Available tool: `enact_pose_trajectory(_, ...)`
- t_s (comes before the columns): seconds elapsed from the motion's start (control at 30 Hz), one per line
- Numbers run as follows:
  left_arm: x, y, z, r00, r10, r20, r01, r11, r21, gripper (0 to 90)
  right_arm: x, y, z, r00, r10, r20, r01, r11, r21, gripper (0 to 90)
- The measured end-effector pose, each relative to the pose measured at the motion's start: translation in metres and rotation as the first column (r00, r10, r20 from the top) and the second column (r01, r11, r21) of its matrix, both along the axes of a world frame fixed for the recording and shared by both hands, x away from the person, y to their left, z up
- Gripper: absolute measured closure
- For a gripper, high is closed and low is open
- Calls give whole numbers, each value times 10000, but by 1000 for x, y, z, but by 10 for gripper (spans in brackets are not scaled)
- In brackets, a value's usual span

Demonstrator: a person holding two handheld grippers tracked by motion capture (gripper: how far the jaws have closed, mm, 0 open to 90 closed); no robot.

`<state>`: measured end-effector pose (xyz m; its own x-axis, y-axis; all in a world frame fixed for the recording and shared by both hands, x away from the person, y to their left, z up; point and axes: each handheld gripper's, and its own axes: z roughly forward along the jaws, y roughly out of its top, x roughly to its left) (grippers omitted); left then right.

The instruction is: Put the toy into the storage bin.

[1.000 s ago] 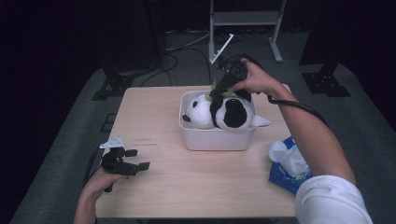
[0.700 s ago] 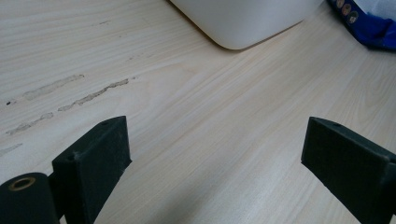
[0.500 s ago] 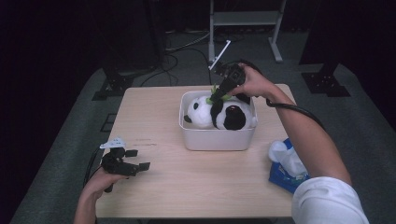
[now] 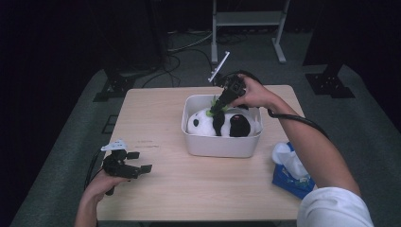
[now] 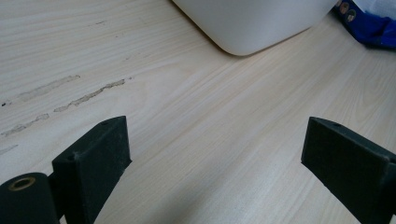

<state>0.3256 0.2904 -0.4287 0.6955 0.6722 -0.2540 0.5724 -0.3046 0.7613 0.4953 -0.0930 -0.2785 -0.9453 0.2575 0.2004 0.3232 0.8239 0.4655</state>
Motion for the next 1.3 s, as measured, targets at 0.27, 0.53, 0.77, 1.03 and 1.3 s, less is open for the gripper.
enact_pose_trajectory(0.27,0,-2,0,10000,-71,-17,71,10000,44,67,-6,-1,-2,9999,137,-64,-137,9999,34,760)
enact_pose_trajectory(0.53,1,-2,-1,10000,-18,-45,18,10000,-9,67,2,-4,-14,9998,-140,-108,138,9998,-143,753)
enact_pose_trajectory(0.77,0,-3,-1,10000,-80,-55,80,10000,38,67,-2,-5,-31,9992,-138,-387,130,9997,-207,718)
enact_pose_trajectory(1.03,-1,-4,0,9999,-90,-66,90,10000,24,67,-11,-17,-21,9990,-325,-303,331,9993,185,643)
enact_pose_trajectory(1.3,-2,-5,1,9999,-116,4,116,9999,70,67,-27,-42,-9,9975,-651,-260,673,9932,953,616)
